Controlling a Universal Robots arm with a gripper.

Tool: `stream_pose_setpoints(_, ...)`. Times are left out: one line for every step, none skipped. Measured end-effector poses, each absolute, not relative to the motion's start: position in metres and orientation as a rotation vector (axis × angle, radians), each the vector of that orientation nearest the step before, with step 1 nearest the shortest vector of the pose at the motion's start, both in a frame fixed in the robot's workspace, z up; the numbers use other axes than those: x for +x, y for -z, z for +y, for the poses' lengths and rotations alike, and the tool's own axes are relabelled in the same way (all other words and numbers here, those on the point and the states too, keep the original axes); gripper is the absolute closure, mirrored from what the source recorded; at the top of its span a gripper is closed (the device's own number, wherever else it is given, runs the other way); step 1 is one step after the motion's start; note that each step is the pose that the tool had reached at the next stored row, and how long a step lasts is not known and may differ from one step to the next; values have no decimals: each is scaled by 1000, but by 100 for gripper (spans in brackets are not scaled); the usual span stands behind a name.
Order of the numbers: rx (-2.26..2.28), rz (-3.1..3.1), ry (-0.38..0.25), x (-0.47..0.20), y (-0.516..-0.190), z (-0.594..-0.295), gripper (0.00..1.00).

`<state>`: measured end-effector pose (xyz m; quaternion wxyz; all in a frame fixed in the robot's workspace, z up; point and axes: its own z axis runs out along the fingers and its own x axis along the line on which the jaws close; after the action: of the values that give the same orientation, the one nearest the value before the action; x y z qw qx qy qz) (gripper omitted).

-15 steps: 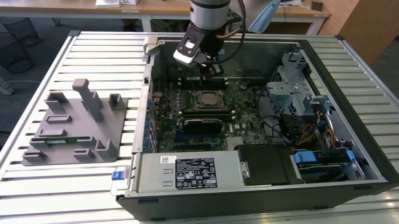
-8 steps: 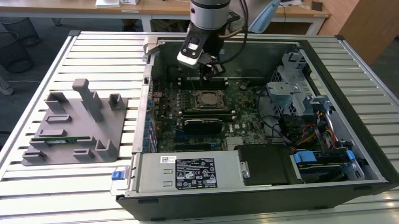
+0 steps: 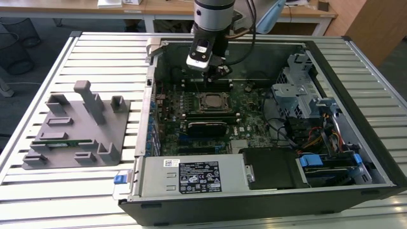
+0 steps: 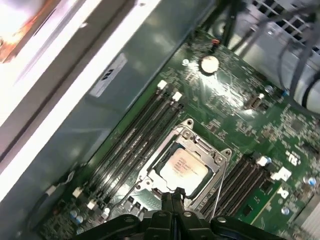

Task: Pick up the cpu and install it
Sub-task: 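Install the first cpu locking lever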

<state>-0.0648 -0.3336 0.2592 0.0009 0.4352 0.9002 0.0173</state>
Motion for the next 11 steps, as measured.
stream_pose_setpoints(1341, 2839, -54, -65, -259, -334, 89)
stream_pose_setpoints(1313, 2852, -54, -65, -259, -334, 89)
stream_pose_setpoints(1288, 2864, -54, -65, -259, -334, 89)
stream_pose_setpoints(1262, 2876, -54, -65, -259, -334, 89)
stream_pose_setpoints(1236, 2887, -54, -65, -259, -334, 89)
stream_pose_setpoints(1210, 2899, -54, -65, -259, -334, 89)
stream_pose_setpoints(1184, 2910, -54, -65, -259, -334, 89)
stream_pose_setpoints(1158, 2921, -54, -65, -259, -334, 89)
stream_pose_setpoints(1137, 2929, -54, -65, -259, -334, 89)
stream_pose_setpoints(1127, 2933, -54, -65, -259, -334, 89)
stream_pose_setpoints(1127, 2933, -54, -65, -259, -334, 89)
